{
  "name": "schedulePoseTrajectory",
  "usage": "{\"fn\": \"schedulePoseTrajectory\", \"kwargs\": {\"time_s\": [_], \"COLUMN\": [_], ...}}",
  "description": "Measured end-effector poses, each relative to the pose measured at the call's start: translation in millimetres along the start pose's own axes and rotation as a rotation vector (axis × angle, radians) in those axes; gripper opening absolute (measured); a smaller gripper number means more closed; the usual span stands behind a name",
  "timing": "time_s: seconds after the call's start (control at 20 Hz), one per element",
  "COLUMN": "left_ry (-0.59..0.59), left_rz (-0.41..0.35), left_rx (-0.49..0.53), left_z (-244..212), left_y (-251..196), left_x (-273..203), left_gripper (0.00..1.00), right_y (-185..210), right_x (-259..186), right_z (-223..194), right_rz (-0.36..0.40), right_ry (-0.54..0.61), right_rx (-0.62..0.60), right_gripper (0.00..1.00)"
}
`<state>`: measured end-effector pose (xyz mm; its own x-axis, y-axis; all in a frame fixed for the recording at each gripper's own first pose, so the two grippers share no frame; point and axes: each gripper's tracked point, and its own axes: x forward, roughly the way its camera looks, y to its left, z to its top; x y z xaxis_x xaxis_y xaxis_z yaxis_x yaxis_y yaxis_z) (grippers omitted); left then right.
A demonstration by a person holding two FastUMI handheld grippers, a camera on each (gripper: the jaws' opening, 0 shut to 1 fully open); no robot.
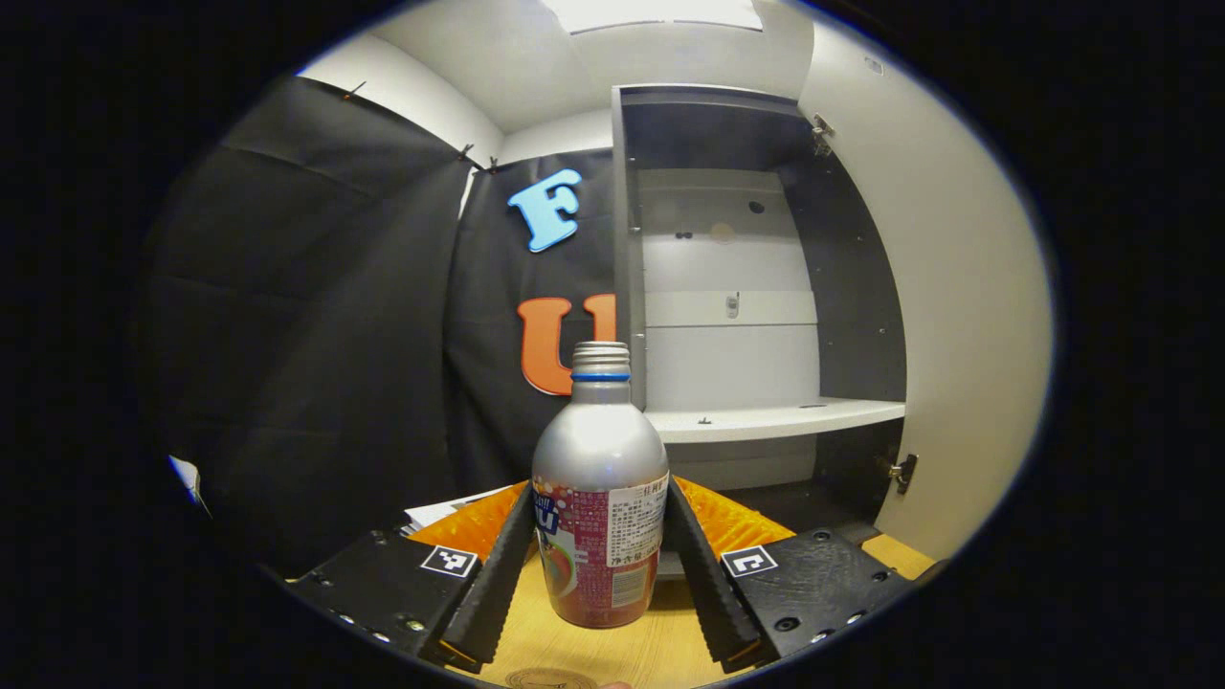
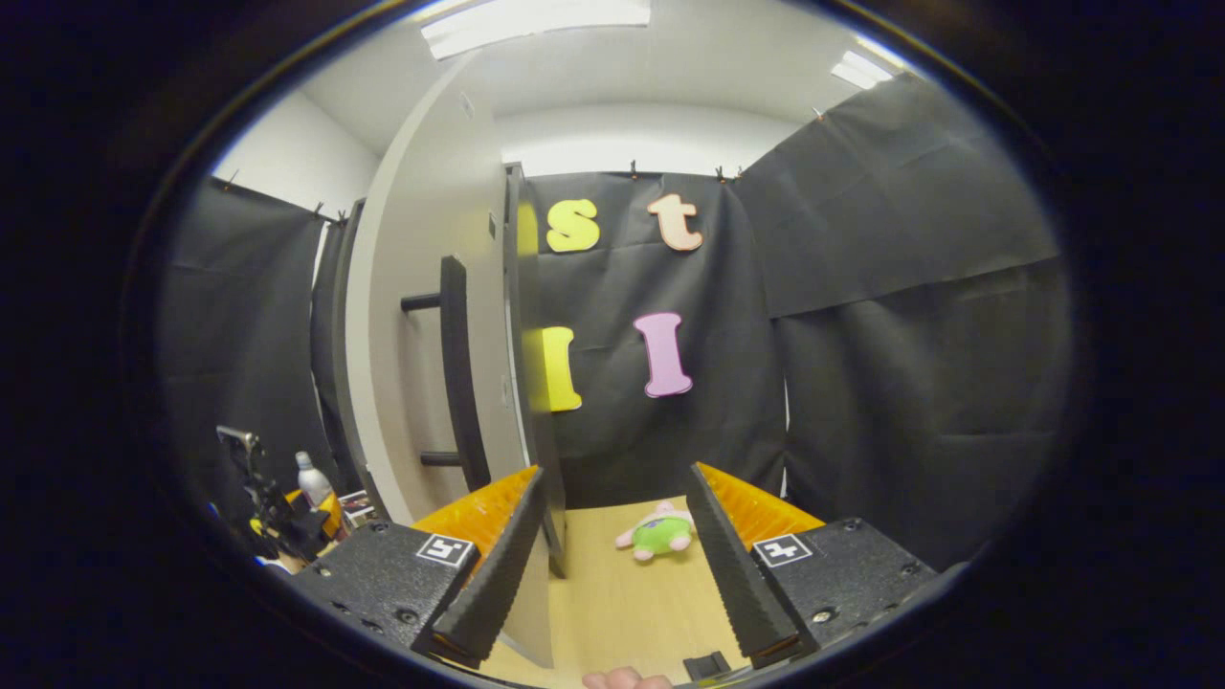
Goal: Open the cabinet door with the right hand, grasp the bottle in the cabinet with the left hand and place it on the coaster, then close the cabinet door with the right hand.
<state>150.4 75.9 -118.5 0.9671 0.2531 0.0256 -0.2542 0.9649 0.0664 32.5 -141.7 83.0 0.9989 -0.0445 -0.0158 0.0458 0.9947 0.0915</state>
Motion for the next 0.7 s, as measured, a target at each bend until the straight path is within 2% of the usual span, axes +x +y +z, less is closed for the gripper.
{"fn": "schedulePoseTrajectory", "kwargs": {"time_s": [0.2, 0.35, 0.5, 0.7], "left_ry": [0.083, 0.161, 0.184, 0.213], "left_rz": [0.064, 0.096, 0.135, 0.149], "left_rx": [0.026, 0.004, 0.024, 0.028], "left_z": [-67.7, -124.7, -153.2, -178.0], "left_y": [16.9, 26.5, 39.3, 45.5], "left_x": [-27.9, -36.6, -41.8, -48.0], "left_gripper": [0.77, 0.77, 0.77, 0.78], "right_y": [-2.8, -0.5, 2.1, 1.8], "right_x": [-2.4, -2.2, -6.9, -12.7], "right_z": [11.0, 18.1, 23.6, 28.4], "right_rz": [-0.023, -0.036, -0.045, -0.061], "right_ry": [0.000, -0.006, -0.010, -0.009], "right_rx": [0.000, -0.014, -0.036, -0.052], "right_gripper": [0.92, 0.92, 0.92, 0.92]}}
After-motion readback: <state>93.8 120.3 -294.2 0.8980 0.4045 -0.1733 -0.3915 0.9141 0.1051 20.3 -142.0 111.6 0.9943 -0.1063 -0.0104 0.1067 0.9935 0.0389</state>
